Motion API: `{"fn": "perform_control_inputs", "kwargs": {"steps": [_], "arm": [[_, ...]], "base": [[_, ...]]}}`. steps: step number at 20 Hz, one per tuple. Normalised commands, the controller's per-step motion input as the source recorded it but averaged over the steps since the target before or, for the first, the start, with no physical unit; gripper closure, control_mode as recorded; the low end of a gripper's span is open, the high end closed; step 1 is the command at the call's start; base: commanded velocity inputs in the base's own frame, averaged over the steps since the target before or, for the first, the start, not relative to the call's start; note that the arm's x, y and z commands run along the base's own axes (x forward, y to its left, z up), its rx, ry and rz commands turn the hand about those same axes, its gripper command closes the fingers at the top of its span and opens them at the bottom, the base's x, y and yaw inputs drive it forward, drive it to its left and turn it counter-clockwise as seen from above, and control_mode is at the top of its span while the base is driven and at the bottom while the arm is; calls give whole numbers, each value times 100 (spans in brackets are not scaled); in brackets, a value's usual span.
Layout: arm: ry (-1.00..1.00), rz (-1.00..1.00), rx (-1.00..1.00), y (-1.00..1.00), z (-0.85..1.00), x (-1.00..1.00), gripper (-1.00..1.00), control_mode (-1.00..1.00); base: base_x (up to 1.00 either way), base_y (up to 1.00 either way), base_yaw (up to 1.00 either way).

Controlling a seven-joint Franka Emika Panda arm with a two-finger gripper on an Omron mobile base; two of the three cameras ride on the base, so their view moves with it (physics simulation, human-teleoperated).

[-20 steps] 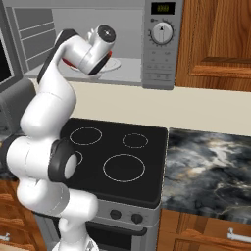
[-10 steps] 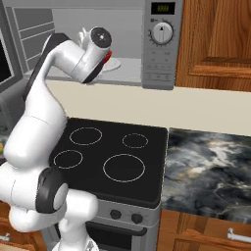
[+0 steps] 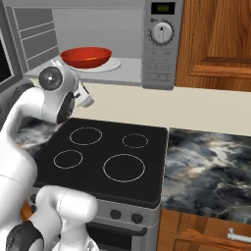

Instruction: Remove the kiwi from the bowl and place it on the small plate. Then place the bowl with only the shrimp in the microwave, close the door, and press the start button to microwave the shrimp.

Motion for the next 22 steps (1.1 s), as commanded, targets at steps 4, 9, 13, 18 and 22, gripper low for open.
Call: {"fn": "perform_control_inputs", "kwargs": {"steps": [4, 9, 13, 18, 22], "arm": [[-15, -24, -67, 33, -39, -14, -100, -100], [-13, -24, -60, 47, -13, -15, -100, -100], [-11, -12, -51, 52, -23, -2, -100, -100], [-20, 0, -31, 42, -39, -11, -100, -100], [-15, -3, -24, 70, -3, -14, -100, -100]], "base": [[0, 0, 0], [0, 0, 0], [0, 0, 0], [0, 0, 0], [0, 0, 0]]}}
